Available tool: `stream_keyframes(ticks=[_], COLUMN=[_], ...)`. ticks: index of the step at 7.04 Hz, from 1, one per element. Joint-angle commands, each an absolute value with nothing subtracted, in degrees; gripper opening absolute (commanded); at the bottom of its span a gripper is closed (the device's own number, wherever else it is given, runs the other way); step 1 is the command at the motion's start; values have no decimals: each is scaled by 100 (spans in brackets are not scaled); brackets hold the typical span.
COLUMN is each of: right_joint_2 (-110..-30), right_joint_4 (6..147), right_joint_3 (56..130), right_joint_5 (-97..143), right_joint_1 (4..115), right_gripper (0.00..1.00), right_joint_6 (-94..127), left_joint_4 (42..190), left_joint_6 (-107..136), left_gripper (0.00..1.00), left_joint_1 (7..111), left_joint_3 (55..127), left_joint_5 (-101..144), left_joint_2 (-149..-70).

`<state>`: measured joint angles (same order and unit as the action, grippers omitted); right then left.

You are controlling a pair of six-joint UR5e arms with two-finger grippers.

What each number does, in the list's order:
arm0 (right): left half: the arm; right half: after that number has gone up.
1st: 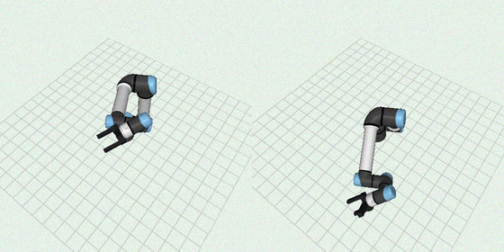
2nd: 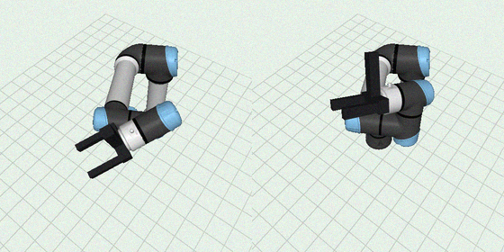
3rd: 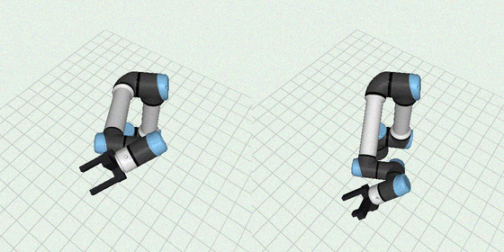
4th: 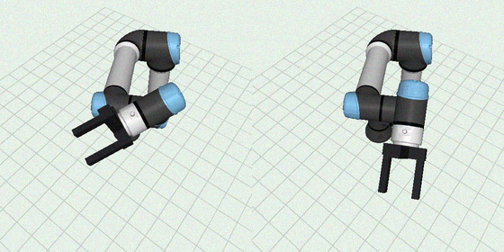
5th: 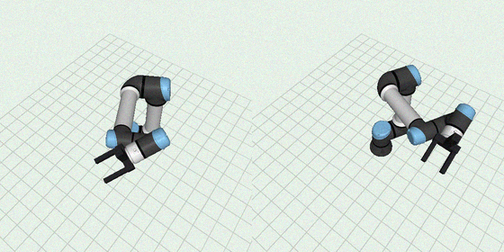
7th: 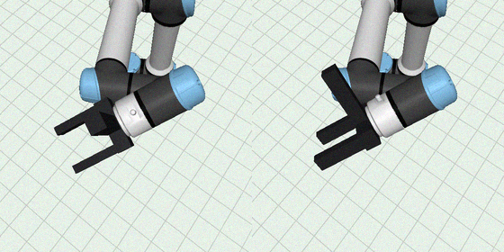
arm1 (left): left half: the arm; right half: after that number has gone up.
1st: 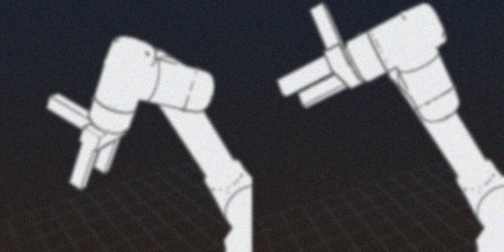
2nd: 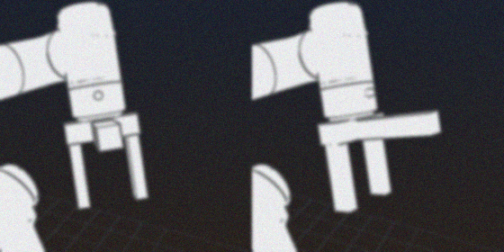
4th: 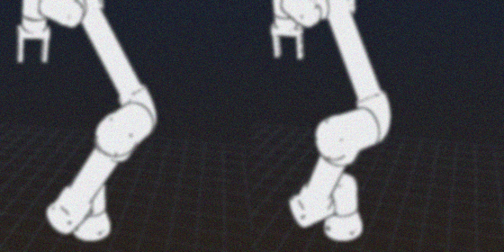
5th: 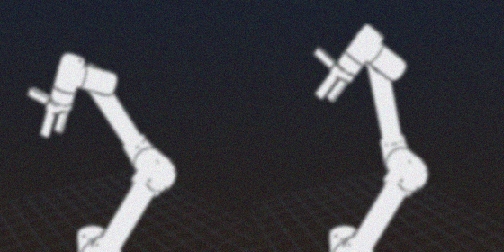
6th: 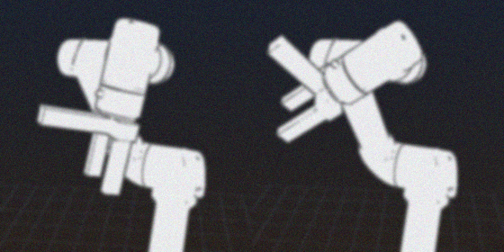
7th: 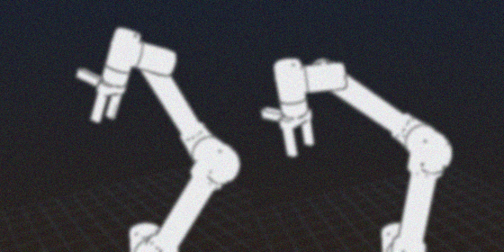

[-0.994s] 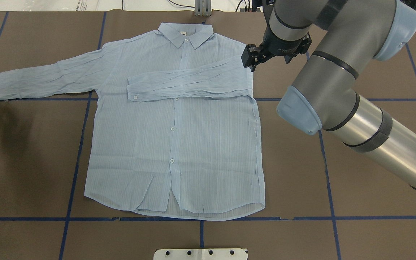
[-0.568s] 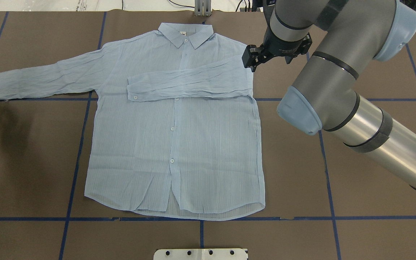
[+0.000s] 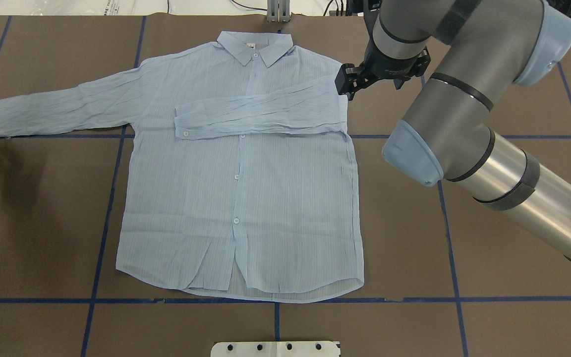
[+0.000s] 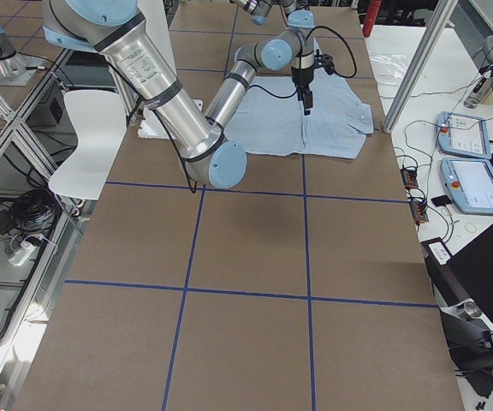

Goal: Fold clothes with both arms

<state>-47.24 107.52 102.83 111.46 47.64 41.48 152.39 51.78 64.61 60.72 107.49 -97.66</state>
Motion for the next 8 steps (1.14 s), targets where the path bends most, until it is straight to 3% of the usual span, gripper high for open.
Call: stream_keyframes(ticks=[1, 3, 5, 8], right_joint_2=[-4737, -4772, -4825, -5200], right_joint_4=[10749, 10749, 10740, 10740], right_joint_3=[10283, 10283, 10292, 10614], right_joint_5=[11145, 11145, 11153, 11188], right_joint_1=[4764, 4764, 4764, 4773], right_gripper=[100, 100, 100, 100], right_joint_6=[4148, 4140, 4140, 4087], left_joint_4=[15231, 15240, 15048, 13481], left_joint_6=[5185, 5177, 5151, 5159], left_gripper=[25, 1, 0, 0], left_joint_1=[6451, 6460, 6460, 6477], left_joint_3=[6056, 6125, 6450, 7317], left_joint_5=[10749, 10749, 10863, 10934], left_joint_2=[-9765, -9773, -9869, -10553])
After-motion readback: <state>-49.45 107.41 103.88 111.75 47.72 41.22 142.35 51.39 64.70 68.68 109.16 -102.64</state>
